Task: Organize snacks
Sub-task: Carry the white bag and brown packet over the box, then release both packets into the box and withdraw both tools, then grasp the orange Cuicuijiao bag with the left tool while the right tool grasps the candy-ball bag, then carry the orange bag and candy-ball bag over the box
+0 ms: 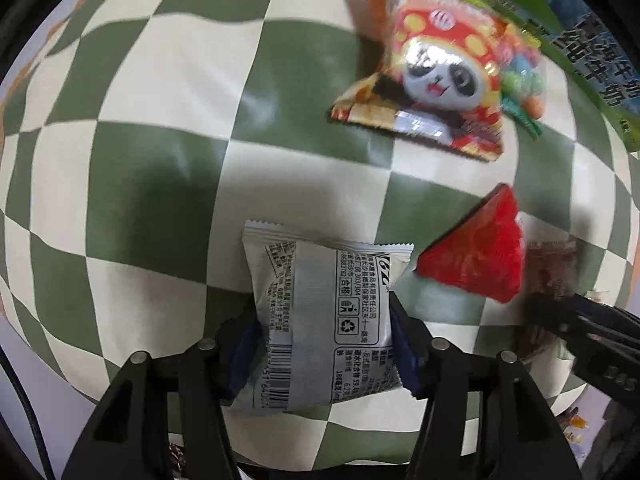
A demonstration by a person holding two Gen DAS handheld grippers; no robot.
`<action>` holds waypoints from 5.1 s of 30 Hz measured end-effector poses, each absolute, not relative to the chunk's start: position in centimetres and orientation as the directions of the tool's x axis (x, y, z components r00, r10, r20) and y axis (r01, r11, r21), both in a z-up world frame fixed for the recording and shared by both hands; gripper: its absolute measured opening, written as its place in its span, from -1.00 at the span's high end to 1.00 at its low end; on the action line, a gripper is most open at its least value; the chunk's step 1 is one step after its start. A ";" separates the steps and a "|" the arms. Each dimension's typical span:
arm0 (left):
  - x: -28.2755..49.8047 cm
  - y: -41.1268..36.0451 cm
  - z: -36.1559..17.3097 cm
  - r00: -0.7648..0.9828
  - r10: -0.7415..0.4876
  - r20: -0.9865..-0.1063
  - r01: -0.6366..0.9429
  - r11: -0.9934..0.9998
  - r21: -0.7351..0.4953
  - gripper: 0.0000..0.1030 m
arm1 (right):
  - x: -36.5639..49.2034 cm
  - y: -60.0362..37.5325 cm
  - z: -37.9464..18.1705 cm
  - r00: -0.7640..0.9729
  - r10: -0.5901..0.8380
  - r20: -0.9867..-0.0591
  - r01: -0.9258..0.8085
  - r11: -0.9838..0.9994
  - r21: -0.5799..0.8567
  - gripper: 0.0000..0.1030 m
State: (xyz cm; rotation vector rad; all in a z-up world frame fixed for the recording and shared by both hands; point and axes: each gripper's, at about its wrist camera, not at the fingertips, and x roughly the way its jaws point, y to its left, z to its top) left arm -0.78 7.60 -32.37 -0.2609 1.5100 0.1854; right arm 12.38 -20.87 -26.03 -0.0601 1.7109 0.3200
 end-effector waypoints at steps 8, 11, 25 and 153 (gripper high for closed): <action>-2.5 8.5 -25.9 0.169 -0.077 -0.983 -0.307 0.943 -0.126 -0.02 | 11.2 -21.9 -21.7 -0.105 0.223 -0.969 -0.223 0.944 0.242 -0.11; -1.9 8.1 -21.3 0.254 -0.106 -0.961 -0.291 0.939 -0.181 -0.02 | 11.9 -23.0 -17.4 -0.049 0.295 -0.954 -0.221 0.928 0.298 -0.11; 19.0 1.5 -12.0 0.352 -0.256 -0.900 -0.075 0.951 -0.299 -0.03 | 30.4 -27.9 -2.8 0.247 0.357 -0.901 -0.175 0.931 0.321 -0.11; 7.3 7.1 -30.4 0.130 -0.093 -0.987 -0.246 0.961 -0.123 0.13 | 18.4 -20.6 -24.5 0.005 0.181 -0.984 -0.142 0.974 0.178 -0.04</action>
